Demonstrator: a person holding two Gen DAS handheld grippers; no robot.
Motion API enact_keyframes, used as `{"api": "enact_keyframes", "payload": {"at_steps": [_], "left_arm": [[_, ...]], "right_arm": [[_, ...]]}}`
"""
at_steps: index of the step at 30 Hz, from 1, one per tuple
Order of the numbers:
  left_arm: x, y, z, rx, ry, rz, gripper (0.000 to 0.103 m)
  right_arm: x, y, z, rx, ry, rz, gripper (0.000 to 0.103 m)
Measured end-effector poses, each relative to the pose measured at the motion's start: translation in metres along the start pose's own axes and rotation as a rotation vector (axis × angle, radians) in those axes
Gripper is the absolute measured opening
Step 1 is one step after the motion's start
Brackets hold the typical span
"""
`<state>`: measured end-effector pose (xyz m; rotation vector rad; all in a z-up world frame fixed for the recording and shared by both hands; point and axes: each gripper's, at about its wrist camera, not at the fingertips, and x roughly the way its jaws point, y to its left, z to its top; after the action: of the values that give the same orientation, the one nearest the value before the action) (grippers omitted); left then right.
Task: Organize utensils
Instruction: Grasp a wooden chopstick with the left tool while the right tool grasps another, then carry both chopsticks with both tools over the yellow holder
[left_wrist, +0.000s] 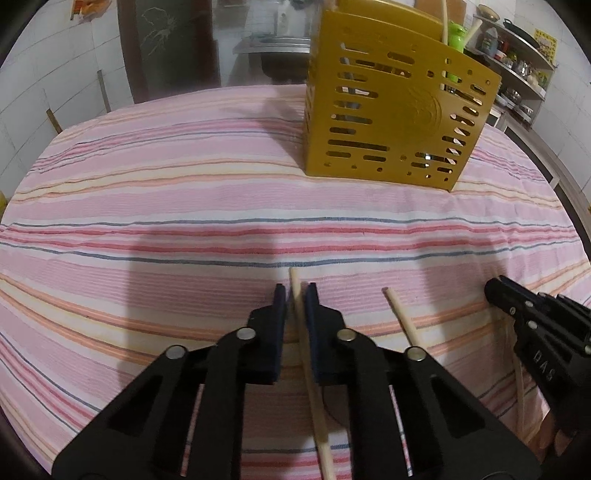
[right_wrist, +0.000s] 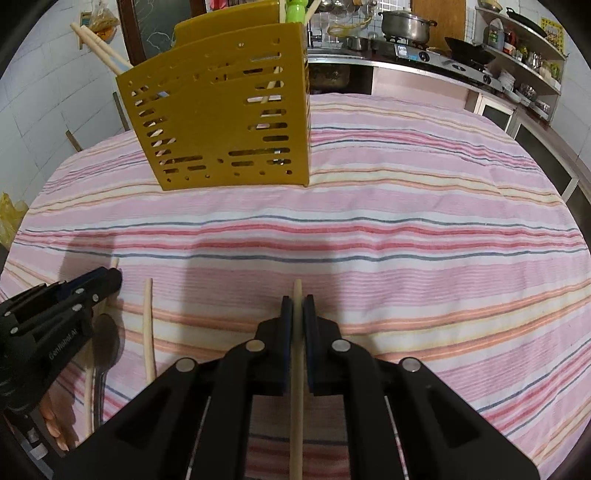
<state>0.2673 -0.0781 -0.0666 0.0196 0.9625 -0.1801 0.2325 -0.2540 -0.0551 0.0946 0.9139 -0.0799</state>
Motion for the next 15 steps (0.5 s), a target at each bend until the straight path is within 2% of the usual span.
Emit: {"api": "enact_keyframes", "payload": {"at_steps": [10,15], "left_arm": [[0.004,0.002,0.008,-0.025,-0.002,-0.019,0.004],[-0.003,0.002,0.009,-0.018,-0.033,-0.016,0.004]], "right_arm": [[-0.014,0.003,0.001,0.002,-0.066,-0.011,0.006],[-0.025,0.001,0.002,0.01,-0.109,-0.003,0.006]]}}
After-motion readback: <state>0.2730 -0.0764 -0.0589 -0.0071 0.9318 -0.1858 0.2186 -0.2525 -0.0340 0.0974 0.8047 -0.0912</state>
